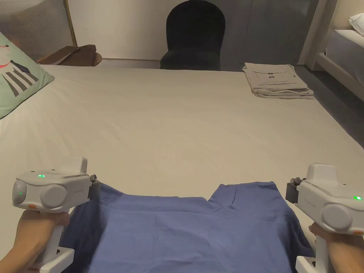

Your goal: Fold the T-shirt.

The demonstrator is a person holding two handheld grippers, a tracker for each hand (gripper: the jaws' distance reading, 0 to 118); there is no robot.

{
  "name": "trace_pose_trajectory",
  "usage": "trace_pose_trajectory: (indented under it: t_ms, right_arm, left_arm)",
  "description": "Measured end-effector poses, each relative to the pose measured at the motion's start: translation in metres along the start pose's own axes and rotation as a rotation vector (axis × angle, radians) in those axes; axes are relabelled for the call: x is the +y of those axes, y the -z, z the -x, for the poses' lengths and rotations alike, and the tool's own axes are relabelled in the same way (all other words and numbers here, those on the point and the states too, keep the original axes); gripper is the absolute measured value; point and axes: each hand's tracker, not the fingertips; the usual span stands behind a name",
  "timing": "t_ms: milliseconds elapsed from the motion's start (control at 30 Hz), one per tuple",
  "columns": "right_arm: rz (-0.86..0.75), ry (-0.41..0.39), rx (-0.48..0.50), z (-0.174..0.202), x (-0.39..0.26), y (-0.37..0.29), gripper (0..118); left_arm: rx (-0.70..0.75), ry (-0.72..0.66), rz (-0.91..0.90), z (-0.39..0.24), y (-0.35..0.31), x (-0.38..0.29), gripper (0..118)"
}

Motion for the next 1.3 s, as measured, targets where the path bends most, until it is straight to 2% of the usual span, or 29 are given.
trace_pose_trajectory:
  t_ms: [33,67,100,200,300,367,400,500,533,567,600,633,800,900,1133,1233,1300]
  right_arm:
    - [0.048,0.019,0.001,-0.004,0.002,0.012,64]
    - [0.106,0.017,0.004,-0.006,0.003,0.026,90]
    - [0.142,0.014,0.01,-0.008,0.002,0.036,109]
    - [0.164,0.008,-0.002,-0.007,-0.005,0.059,110]
    - [0.229,-0.035,-0.018,-0.001,-0.012,0.076,110]
    - [0.261,-0.047,-0.016,0.002,-0.018,0.084,107]
    - [0.282,-0.055,-0.014,0.003,-0.02,0.086,100]
    - [0.315,-0.059,-0.01,0.005,-0.03,0.087,54]
    - [0.306,-0.061,0.002,0.005,-0.034,0.083,44]
    - [0.274,-0.068,0.0,0.006,-0.036,0.078,39]
    - [0.271,-0.073,-0.005,0.007,-0.036,0.075,27]
    - [0.279,-0.078,0.0,0.006,-0.035,0.072,6]
    - [0.171,-0.071,0.006,0.005,-0.027,0.031,6]
    - [0.078,-0.056,0.052,0.001,-0.013,-0.007,6]
    - [-0.2,-0.159,0.064,0.005,0.039,-0.092,6]
    - [-0.324,-0.221,0.032,0.015,0.066,-0.125,6]
    - [-0.42,-0.235,0.014,0.022,0.087,-0.144,6]
  left_arm:
    - [-0.003,0.004,-0.008,-0.001,-0.004,0.001,1]
    - [-0.002,0.011,-0.012,-0.002,-0.006,0.002,1]
    - [-0.003,0.017,-0.018,-0.003,-0.008,0.003,1]
    - [-0.011,0.019,-0.025,-0.003,-0.01,0.003,1]
    - [-0.018,0.018,-0.026,-0.003,-0.011,0.002,1]
    - [-0.022,0.014,-0.022,-0.005,-0.012,0.001,1]
    - [-0.023,0.011,-0.021,-0.004,-0.013,-0.001,1]
    - [-0.023,0.008,-0.022,-0.003,-0.014,-0.005,1]
    - [-0.024,0.005,-0.021,-0.002,-0.015,-0.006,1]
    - [-0.024,0.002,-0.019,-0.001,-0.015,-0.008,1]
    - [-0.022,0.001,-0.02,-0.002,-0.016,-0.009,1]
    - [-0.019,0.001,-0.019,-0.001,-0.017,-0.011,1]
    - [0.003,-0.039,-0.042,0.007,-0.03,-0.019,1]
    - [0.014,-0.086,-0.067,0.015,-0.043,-0.026,1]
    - [0.062,-0.138,-0.166,0.033,-0.088,-0.009,1]
    - [0.07,-0.145,-0.238,0.039,-0.115,0.014,1]
    - [0.089,-0.133,-0.306,0.041,-0.134,0.037,1]
